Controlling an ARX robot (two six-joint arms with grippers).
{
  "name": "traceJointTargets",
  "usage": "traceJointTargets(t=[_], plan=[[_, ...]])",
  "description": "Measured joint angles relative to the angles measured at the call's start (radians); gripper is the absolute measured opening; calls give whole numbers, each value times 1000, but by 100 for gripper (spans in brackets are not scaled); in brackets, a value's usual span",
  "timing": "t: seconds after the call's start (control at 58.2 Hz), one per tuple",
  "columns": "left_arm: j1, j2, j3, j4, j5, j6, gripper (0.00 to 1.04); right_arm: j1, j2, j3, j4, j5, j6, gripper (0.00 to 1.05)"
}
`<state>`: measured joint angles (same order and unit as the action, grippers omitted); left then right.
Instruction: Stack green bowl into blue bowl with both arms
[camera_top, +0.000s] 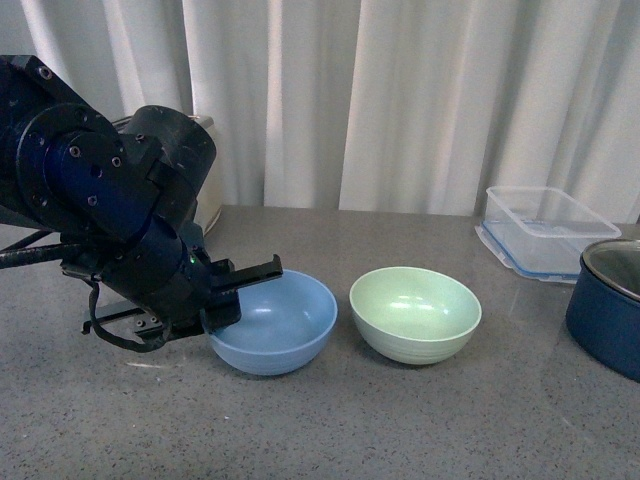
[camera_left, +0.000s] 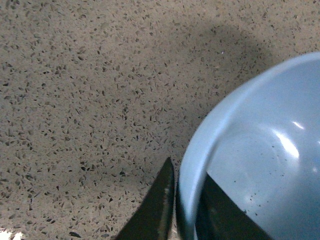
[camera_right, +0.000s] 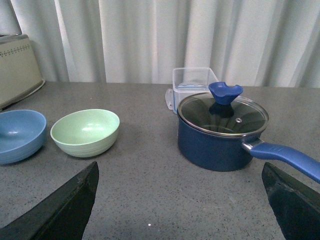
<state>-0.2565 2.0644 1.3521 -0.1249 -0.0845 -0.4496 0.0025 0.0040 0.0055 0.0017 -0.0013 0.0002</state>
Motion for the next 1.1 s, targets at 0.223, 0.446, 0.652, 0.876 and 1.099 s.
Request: traceJointTargets(t=[0.223,0.446,0.652,0.876,1.099], plan=[[0,-25,-17,35,33,16,60,0,0,0,0,0,0,95],[20,-305,-201,261,81,100,100,0,0,0,0,0,0,95],[38,-543,-477,756,-106,306,78,0,0,0,0,0,0,95],[100,-672,-806,956,-68,422,38,0,0,0,0,0,0,95],[145,-828,-999,1001,-19,439,4,0,0,0,0,0,0,95]])
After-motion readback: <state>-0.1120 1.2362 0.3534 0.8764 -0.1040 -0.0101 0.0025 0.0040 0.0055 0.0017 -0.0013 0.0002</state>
